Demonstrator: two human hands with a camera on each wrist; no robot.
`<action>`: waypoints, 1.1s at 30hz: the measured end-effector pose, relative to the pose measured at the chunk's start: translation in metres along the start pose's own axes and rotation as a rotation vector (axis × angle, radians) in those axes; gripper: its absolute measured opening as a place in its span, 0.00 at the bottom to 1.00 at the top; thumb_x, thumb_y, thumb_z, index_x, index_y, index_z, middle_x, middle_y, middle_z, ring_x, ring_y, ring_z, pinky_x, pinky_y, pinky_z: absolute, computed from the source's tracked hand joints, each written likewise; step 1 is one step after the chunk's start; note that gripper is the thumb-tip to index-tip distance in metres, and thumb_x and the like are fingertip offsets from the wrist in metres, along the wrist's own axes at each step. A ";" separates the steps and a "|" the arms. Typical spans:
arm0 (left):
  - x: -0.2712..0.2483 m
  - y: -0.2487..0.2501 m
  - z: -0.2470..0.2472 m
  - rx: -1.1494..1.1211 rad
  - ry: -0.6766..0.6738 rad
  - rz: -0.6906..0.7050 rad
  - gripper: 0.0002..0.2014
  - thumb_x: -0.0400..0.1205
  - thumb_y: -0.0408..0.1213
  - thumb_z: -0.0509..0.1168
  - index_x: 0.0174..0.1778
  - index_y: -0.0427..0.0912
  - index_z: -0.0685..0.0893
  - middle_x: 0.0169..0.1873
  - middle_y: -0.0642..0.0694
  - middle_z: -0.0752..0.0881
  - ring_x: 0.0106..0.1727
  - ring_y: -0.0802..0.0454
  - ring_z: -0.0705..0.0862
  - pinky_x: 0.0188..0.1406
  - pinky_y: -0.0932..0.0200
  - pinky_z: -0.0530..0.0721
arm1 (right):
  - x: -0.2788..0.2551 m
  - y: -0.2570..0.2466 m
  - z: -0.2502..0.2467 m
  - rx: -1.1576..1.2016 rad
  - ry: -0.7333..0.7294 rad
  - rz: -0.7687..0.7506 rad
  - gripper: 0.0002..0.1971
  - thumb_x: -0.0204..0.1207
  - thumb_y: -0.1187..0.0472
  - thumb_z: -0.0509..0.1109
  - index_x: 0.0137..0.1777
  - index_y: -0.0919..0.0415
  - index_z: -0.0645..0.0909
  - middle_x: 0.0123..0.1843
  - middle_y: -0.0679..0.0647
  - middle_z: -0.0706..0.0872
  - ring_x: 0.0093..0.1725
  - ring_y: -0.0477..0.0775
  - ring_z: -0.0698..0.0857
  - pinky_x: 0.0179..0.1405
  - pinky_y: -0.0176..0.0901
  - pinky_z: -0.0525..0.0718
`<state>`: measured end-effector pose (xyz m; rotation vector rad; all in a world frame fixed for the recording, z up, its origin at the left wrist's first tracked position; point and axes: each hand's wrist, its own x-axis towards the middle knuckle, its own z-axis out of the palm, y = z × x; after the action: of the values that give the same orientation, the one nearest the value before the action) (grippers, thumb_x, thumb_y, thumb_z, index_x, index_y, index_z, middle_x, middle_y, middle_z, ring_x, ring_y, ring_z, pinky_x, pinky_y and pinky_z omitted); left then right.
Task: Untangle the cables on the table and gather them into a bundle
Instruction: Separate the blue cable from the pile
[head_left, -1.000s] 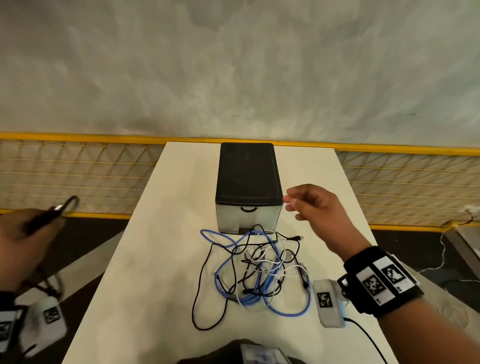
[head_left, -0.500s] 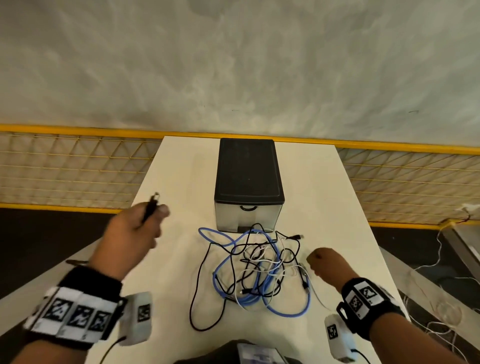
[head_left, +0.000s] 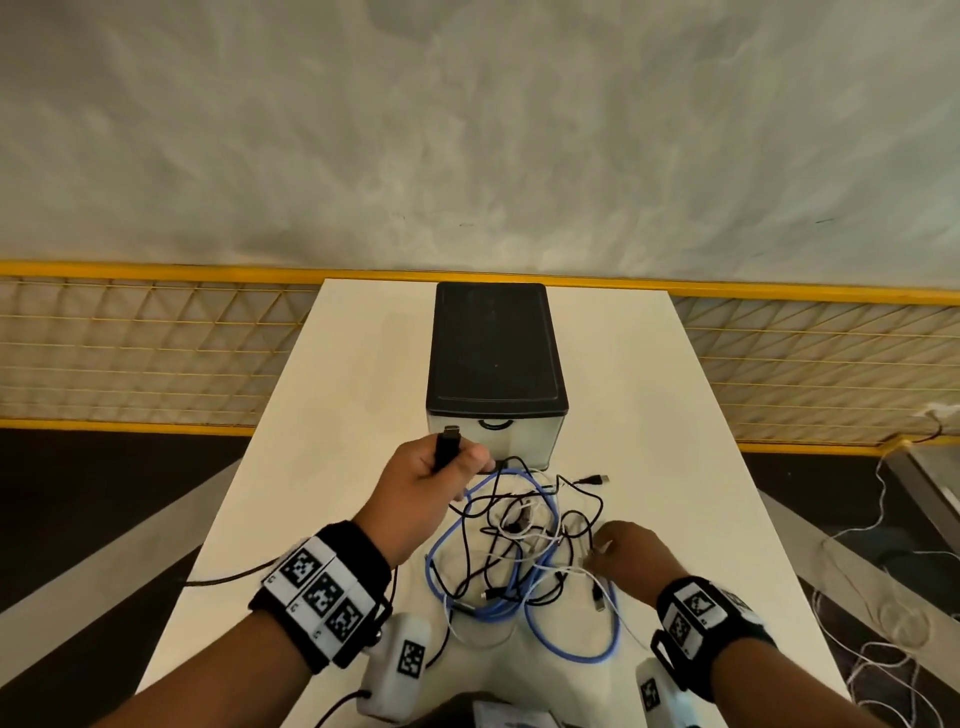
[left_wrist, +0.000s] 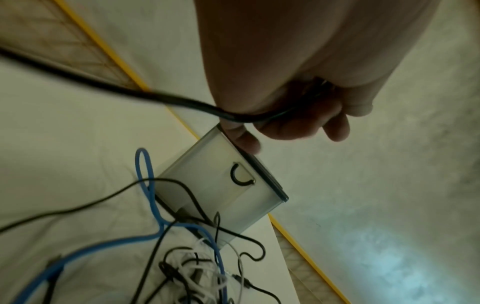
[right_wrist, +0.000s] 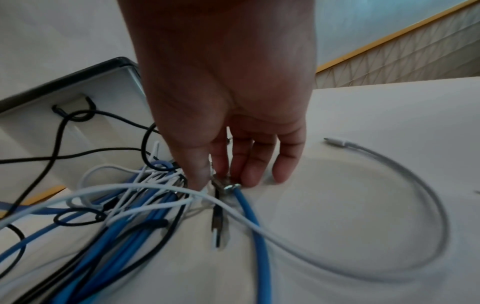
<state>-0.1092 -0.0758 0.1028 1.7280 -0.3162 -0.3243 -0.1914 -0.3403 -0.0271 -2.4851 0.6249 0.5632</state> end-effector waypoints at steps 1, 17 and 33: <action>0.001 0.001 0.002 -0.029 0.000 -0.018 0.10 0.86 0.34 0.66 0.39 0.44 0.89 0.27 0.61 0.89 0.26 0.65 0.80 0.38 0.63 0.81 | -0.001 0.000 0.001 -0.018 0.008 -0.014 0.08 0.72 0.53 0.74 0.46 0.48 0.78 0.51 0.51 0.84 0.52 0.52 0.82 0.47 0.38 0.74; 0.020 0.026 0.049 0.144 -0.358 -0.015 0.21 0.83 0.56 0.60 0.68 0.53 0.82 0.62 0.51 0.87 0.64 0.58 0.84 0.68 0.57 0.78 | -0.072 -0.073 -0.137 0.913 0.298 -0.348 0.09 0.69 0.72 0.79 0.38 0.62 0.82 0.36 0.61 0.87 0.31 0.53 0.83 0.31 0.46 0.83; 0.024 0.066 0.035 -0.269 -0.219 0.011 0.16 0.91 0.39 0.55 0.43 0.40 0.84 0.32 0.44 0.84 0.34 0.48 0.85 0.39 0.53 0.88 | -0.079 -0.118 -0.082 0.542 -0.141 -0.557 0.08 0.67 0.66 0.77 0.42 0.55 0.85 0.37 0.50 0.88 0.37 0.47 0.86 0.43 0.48 0.85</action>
<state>-0.1024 -0.1287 0.1611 1.4283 -0.4214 -0.5256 -0.1714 -0.2721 0.1204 -1.9540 0.0035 0.2945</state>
